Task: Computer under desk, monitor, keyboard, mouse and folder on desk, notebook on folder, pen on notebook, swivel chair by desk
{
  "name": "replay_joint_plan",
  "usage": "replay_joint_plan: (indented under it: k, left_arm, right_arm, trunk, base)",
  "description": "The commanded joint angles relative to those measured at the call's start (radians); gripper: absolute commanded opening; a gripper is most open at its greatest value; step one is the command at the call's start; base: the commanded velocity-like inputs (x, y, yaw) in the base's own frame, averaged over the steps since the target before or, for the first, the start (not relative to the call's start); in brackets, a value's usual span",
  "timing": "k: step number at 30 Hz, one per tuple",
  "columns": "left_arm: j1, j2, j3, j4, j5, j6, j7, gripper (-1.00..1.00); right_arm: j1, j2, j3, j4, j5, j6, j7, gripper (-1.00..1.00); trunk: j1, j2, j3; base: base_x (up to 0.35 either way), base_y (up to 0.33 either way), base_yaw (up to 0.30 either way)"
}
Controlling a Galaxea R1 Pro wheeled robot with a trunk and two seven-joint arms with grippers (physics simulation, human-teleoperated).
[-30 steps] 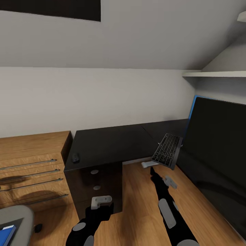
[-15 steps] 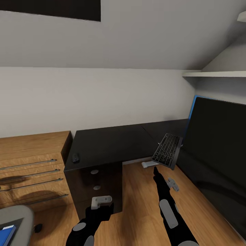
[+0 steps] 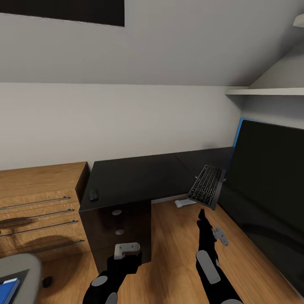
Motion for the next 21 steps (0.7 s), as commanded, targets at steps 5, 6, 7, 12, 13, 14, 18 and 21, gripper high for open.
replay_joint_plan:
  k: [5, 6, 7, 12, 13, 14, 18, 21]
  left_arm:
    - [-0.001, 0.0, -0.002, -0.001, 0.011, 0.002, 0.009, 1.0]
    - [-0.001, 0.0, -0.002, -0.001, 0.011, 0.002, 0.009, 1.0]
    - [-0.001, 0.0, -0.002, -0.001, 0.011, 0.002, 0.009, 1.0]
    - [-0.001, 0.001, -0.001, -0.001, 0.012, 0.002, 0.008, 1.0]
    - [-0.001, 0.001, -0.001, -0.001, 0.012, 0.002, 0.008, 1.0]
    - [-0.001, 0.001, -0.001, -0.001, 0.012, 0.002, 0.008, 1.0]
    - [-0.001, 0.002, -0.002, -0.001, 0.012, 0.001, 0.008, 1.0]
    - [-0.001, 0.002, -0.002, -0.001, 0.012, 0.001, 0.008, 1.0]
  right_arm:
    - [-0.001, 0.001, 0.001, 0.002, -0.039, -0.004, 0.039, 1.0]
    - [-0.001, 0.001, 0.001, 0.002, -0.041, -0.003, 0.043, 1.0]
    - [-0.001, 0.001, 0.001, 0.002, -0.043, -0.003, 0.046, 1.0]
    - [-0.001, 0.001, 0.002, 0.002, -0.049, -0.002, 0.059, 1.0]
    - [-0.001, 0.001, 0.002, 0.002, -0.049, -0.002, 0.059, 1.0]
    - [-0.001, 0.001, 0.002, 0.002, -0.049, -0.002, 0.059, 1.0]
    - [-0.001, 0.001, 0.002, 0.002, -0.049, -0.002, 0.06, 1.0]
    - [-0.001, 0.001, 0.003, 0.002, -0.049, -0.002, 0.06, 1.0]
  trunk:
    - [0.0, -0.001, -0.001]
    - [0.0, -0.001, -0.001]
    - [0.0, -0.001, -0.001]
    - [0.0, -0.001, -0.001]
    - [0.0, -0.001, -0.001]
    - [0.0, -0.001, -0.001]
    - [0.0, -0.001, -0.001]
    - [0.0, -0.001, -0.001]
  base:
    - [0.0, 0.0, 0.0]
    - [0.0, 0.0, 0.0]
    - [0.0, 0.0, 0.0]
    - [0.0, 0.0, 0.0]
    - [0.0, 0.0, 0.0]
    - [0.0, 0.0, 0.0]
    - [0.014, 0.0, 0.0]
    - [0.145, 0.0, 0.0]
